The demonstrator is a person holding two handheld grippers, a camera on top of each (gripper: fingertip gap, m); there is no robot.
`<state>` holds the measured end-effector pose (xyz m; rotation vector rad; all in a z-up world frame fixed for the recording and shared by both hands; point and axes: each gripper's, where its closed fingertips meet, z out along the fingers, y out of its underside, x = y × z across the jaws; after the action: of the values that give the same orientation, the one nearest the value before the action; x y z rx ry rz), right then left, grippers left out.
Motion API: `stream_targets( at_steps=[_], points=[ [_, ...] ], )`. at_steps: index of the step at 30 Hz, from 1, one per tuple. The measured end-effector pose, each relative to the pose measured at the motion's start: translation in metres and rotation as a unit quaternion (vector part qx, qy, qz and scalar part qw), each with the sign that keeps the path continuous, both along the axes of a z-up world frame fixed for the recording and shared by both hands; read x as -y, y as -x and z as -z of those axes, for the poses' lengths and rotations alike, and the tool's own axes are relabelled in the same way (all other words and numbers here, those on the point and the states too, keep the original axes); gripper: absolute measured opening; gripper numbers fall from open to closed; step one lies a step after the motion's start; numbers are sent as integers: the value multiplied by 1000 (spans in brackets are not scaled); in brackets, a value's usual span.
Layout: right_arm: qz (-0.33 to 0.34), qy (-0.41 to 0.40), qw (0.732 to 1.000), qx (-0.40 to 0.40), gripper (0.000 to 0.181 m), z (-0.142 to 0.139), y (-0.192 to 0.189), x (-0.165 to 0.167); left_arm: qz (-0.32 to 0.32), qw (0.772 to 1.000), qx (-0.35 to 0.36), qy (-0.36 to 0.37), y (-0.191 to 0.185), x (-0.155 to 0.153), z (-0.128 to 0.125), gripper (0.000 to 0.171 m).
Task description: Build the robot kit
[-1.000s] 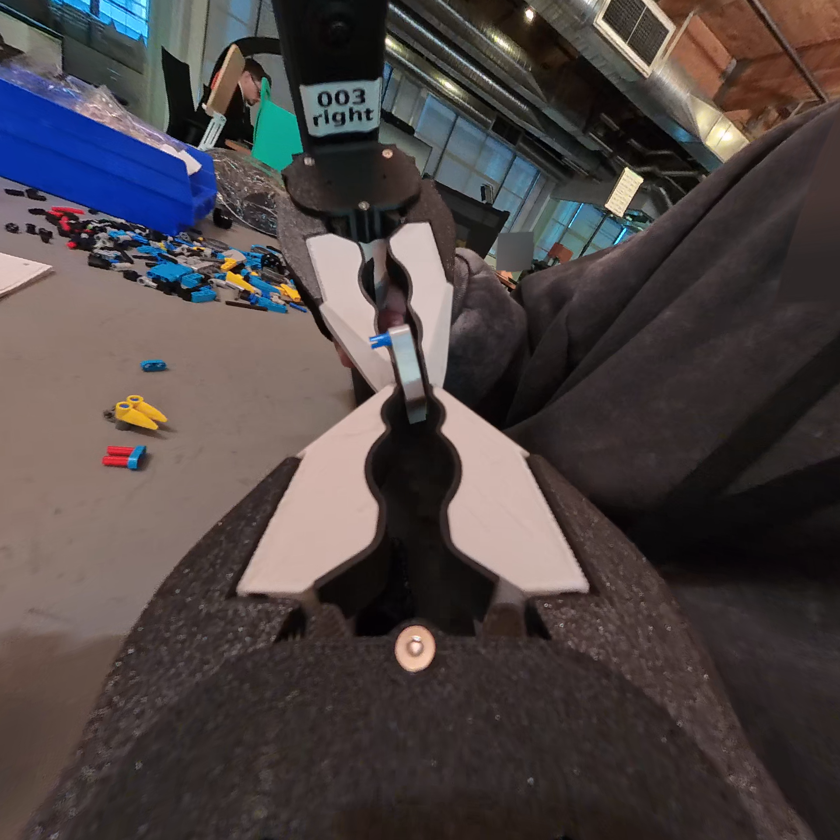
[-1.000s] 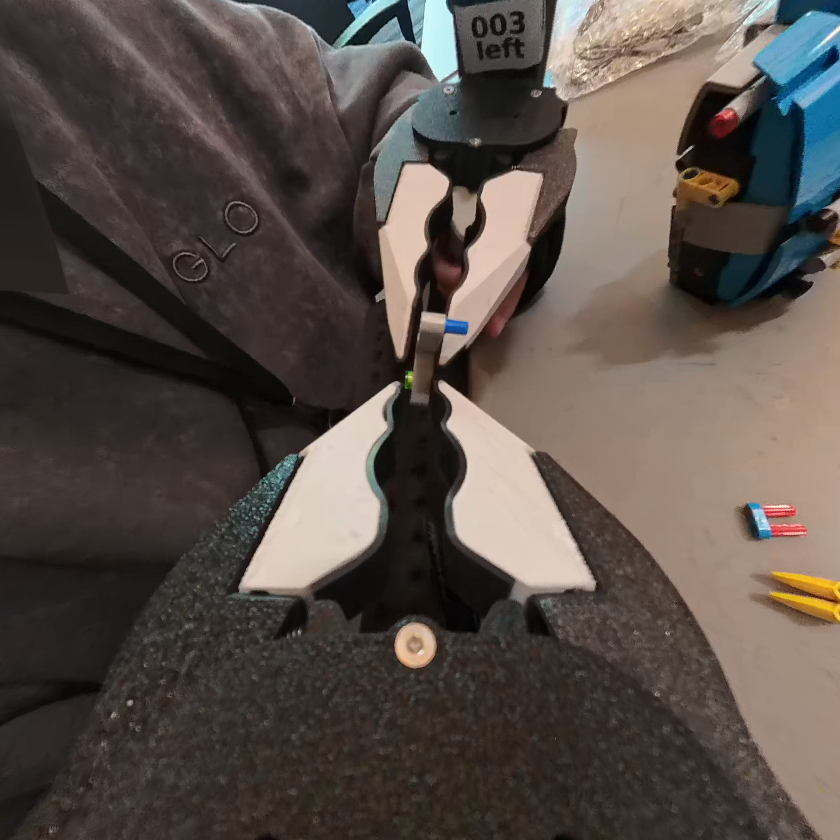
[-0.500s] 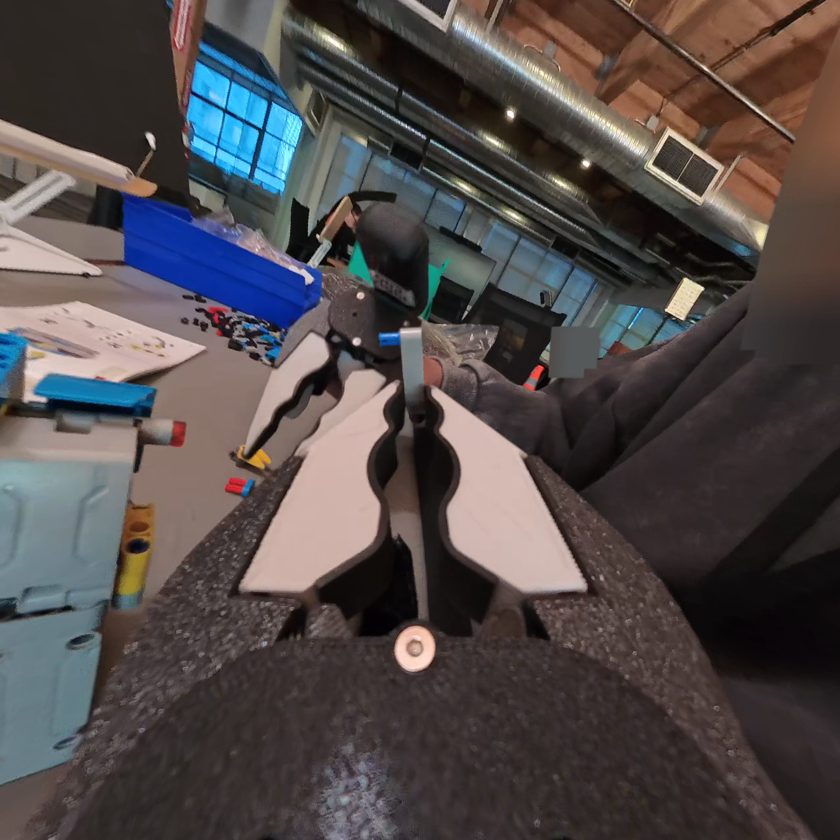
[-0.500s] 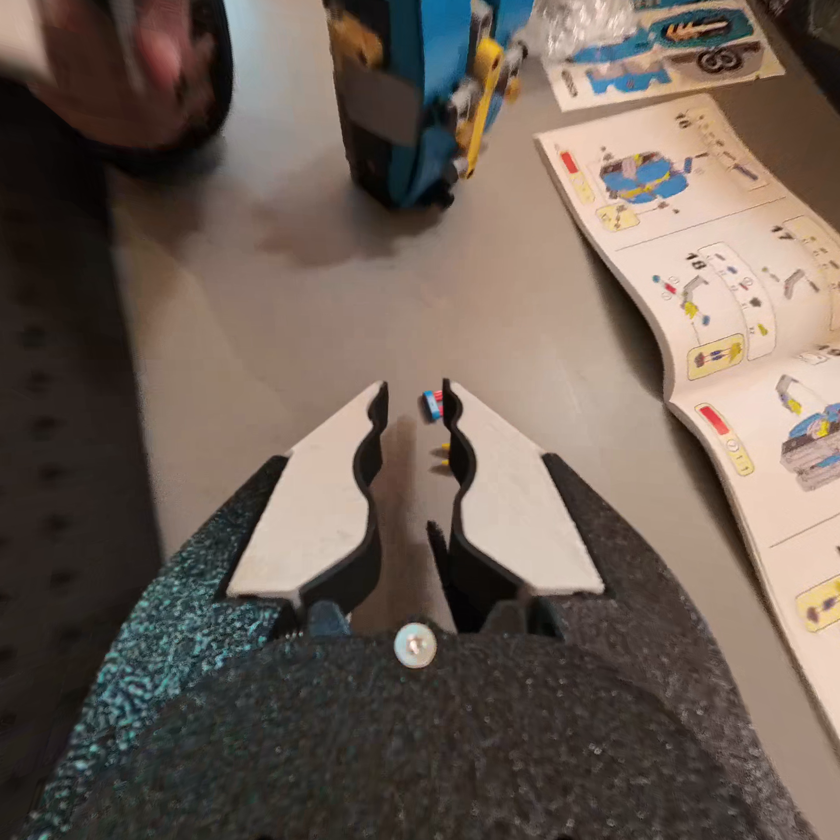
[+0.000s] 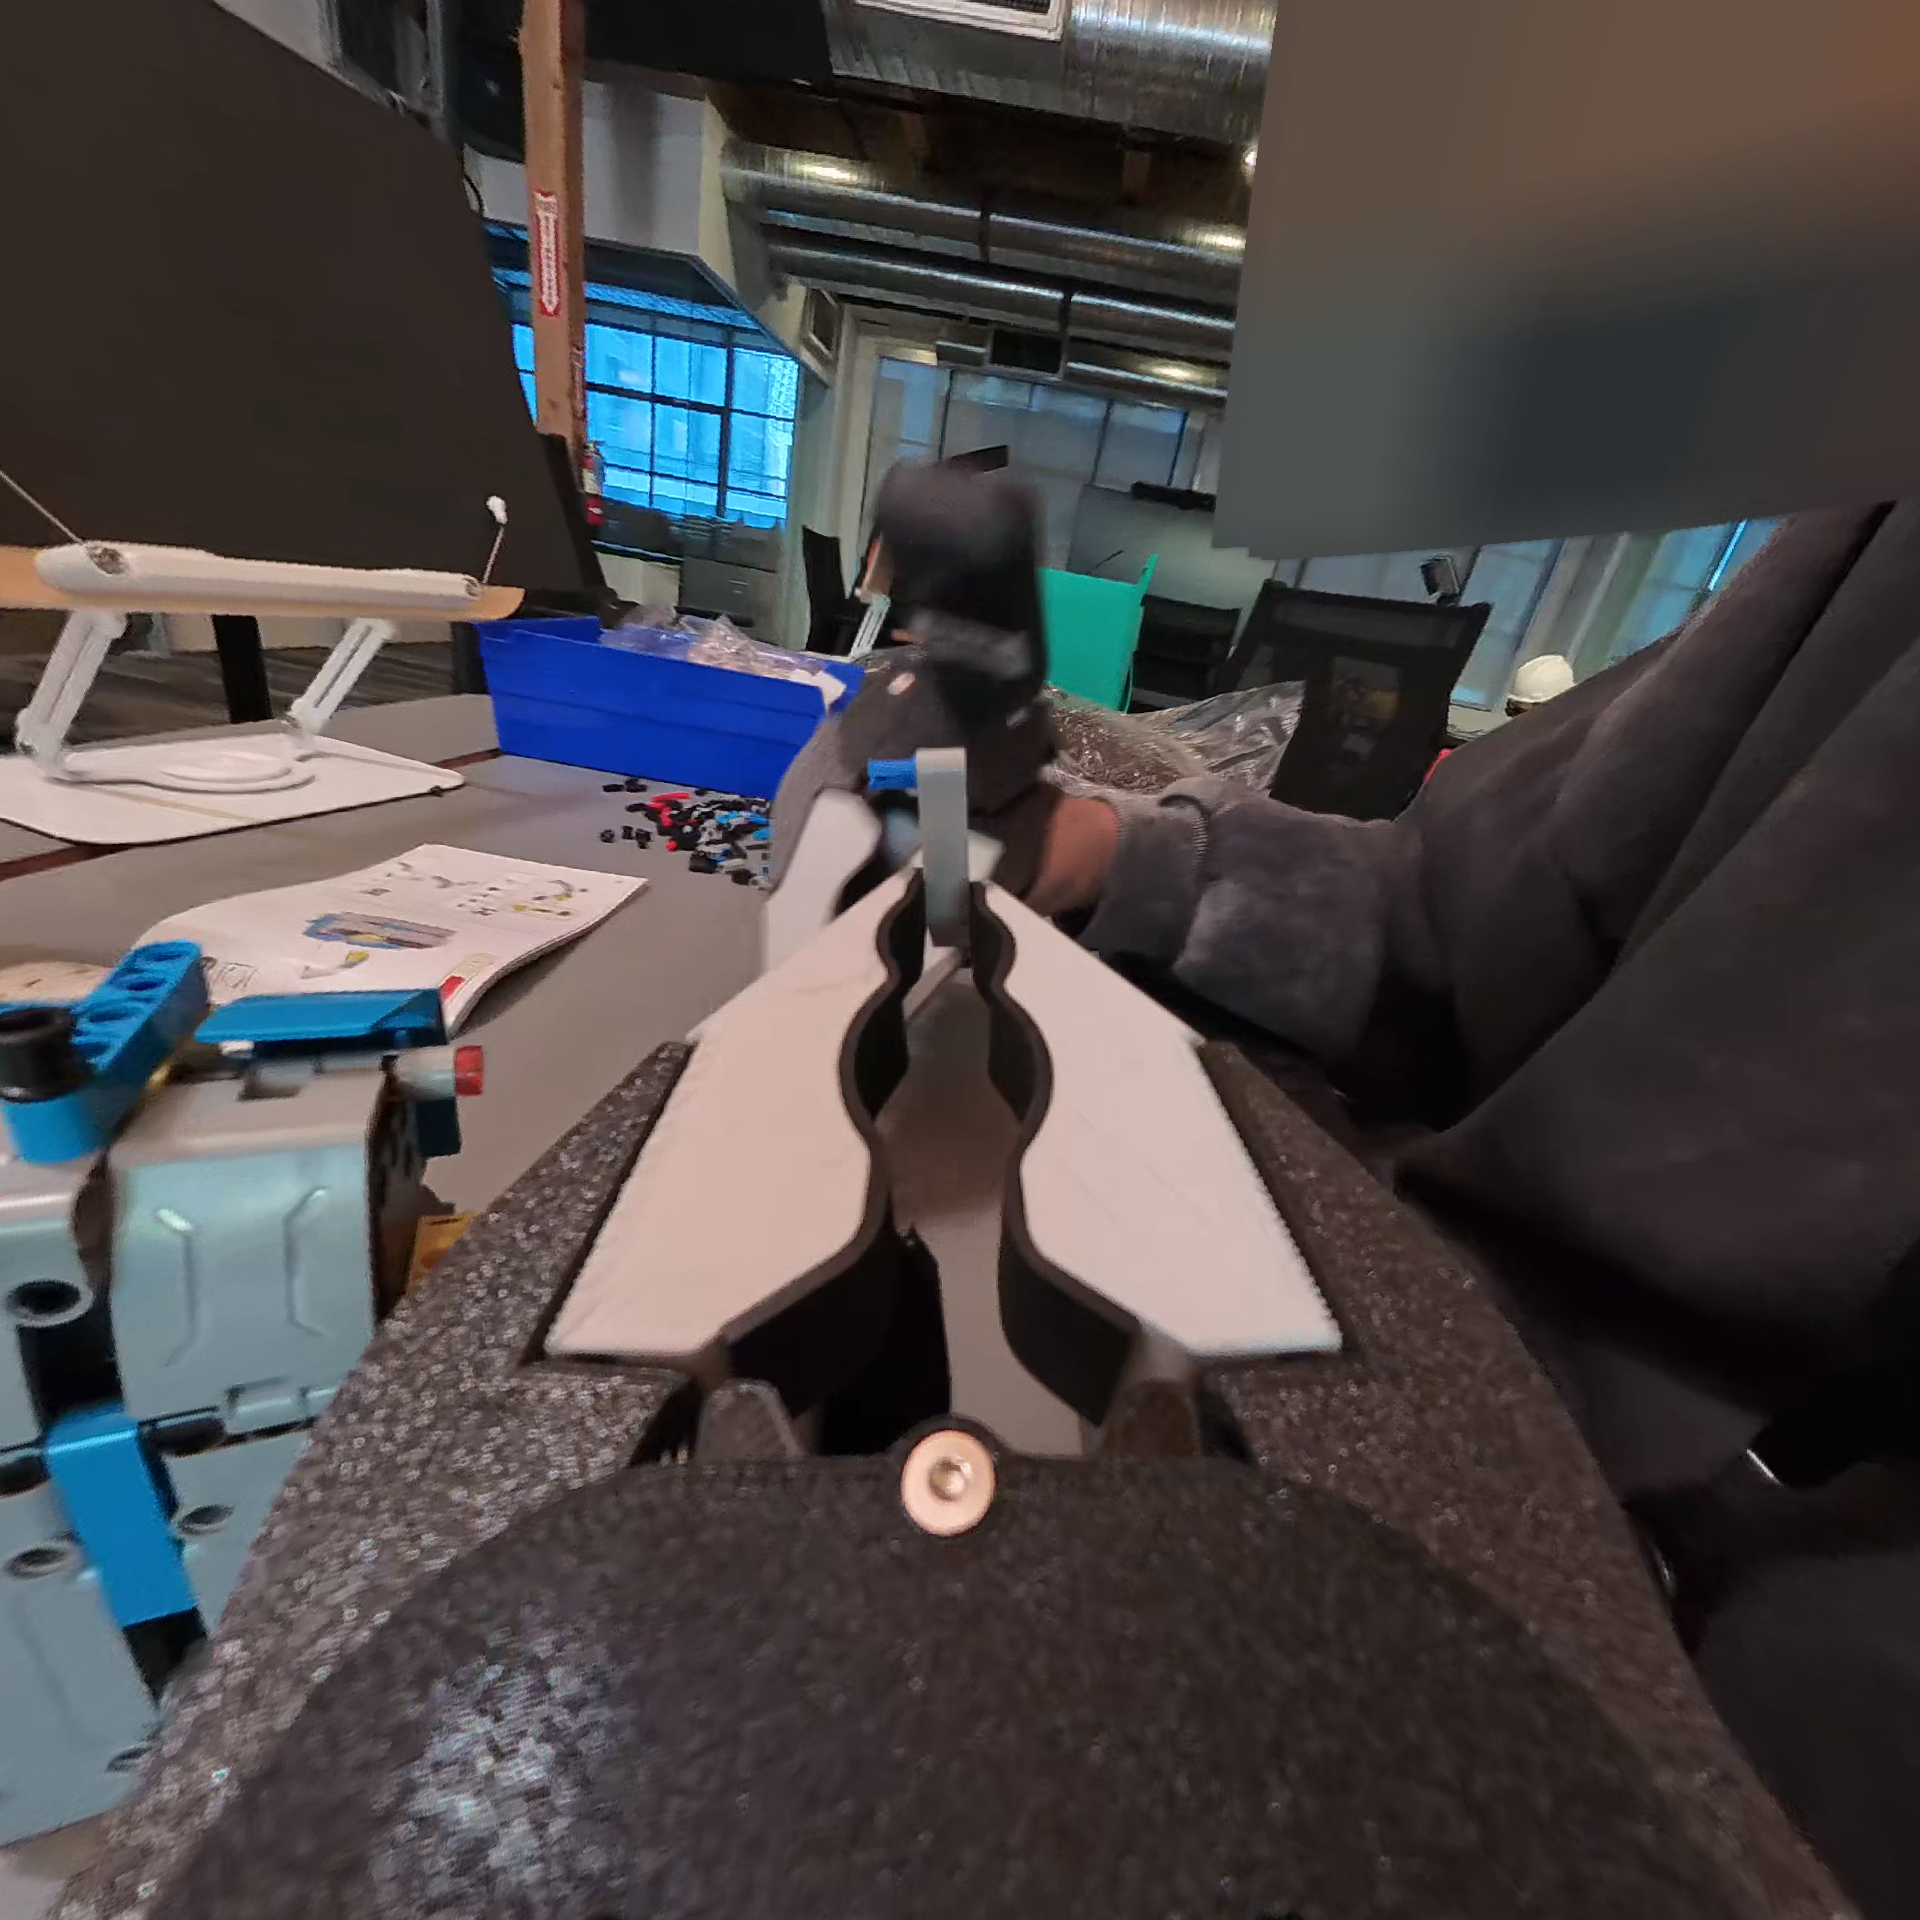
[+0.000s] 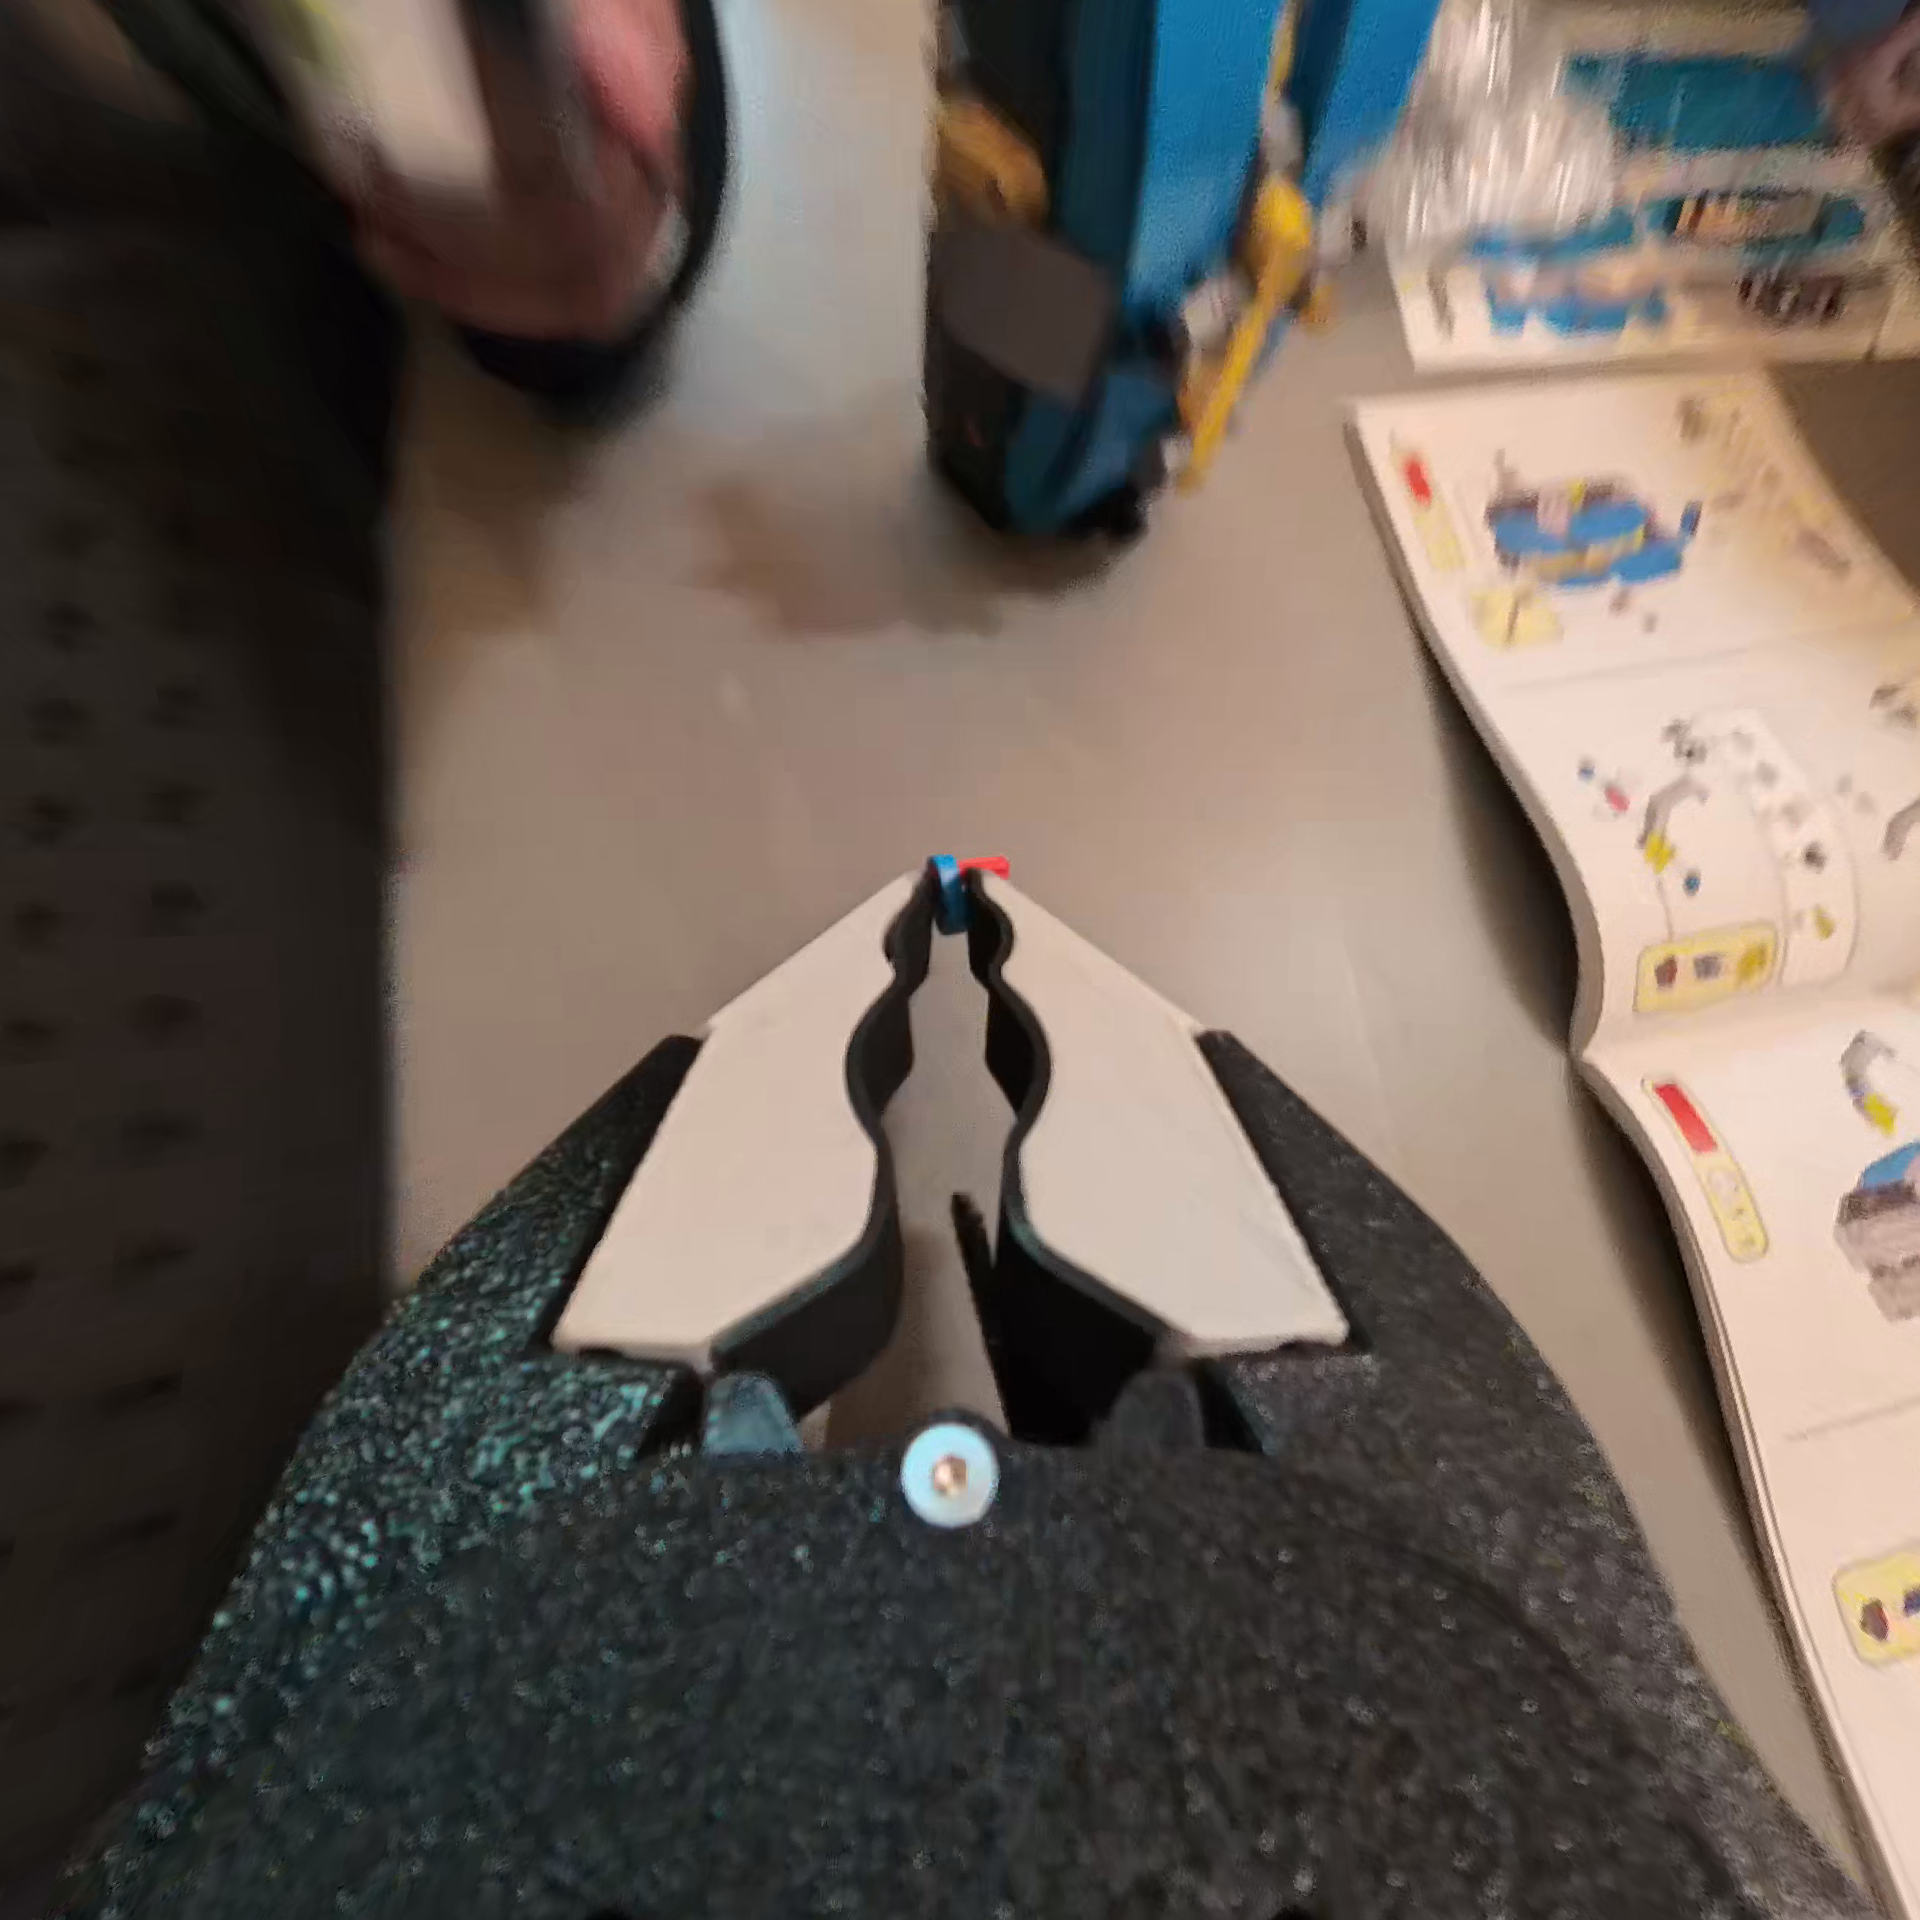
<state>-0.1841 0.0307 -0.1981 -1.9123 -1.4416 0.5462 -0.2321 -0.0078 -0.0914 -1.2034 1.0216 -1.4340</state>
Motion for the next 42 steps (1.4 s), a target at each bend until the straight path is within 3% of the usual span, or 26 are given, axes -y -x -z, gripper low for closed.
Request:
stream_targets(
  at_steps=[3,5,9,23,32,42],
  points=[
    [-22,-5,996,-88,5,-42,22,24,-10,1000,3,-9,-1,-3,1,7],
    [-34,35,990,-131,5,-59,32,38,-13,1000,1,-7,-1,-4,2,7],
    [-40,39,979,-194,5,-90,43,46,-17,1000,-7,-3,-1,-6,5,7],
    [-9,3,987,-162,5,-82,50,38,-19,1000,-2,20,1,-11,4,7],
    [12,-16,974,-226,5,-90,49,44,-19,1000,-8,18,-1,-11,6,7],
    [20,-18,975,-221,5,-87,46,41,-16,999,-12,27,-1,-12,8,7]
  ],
)
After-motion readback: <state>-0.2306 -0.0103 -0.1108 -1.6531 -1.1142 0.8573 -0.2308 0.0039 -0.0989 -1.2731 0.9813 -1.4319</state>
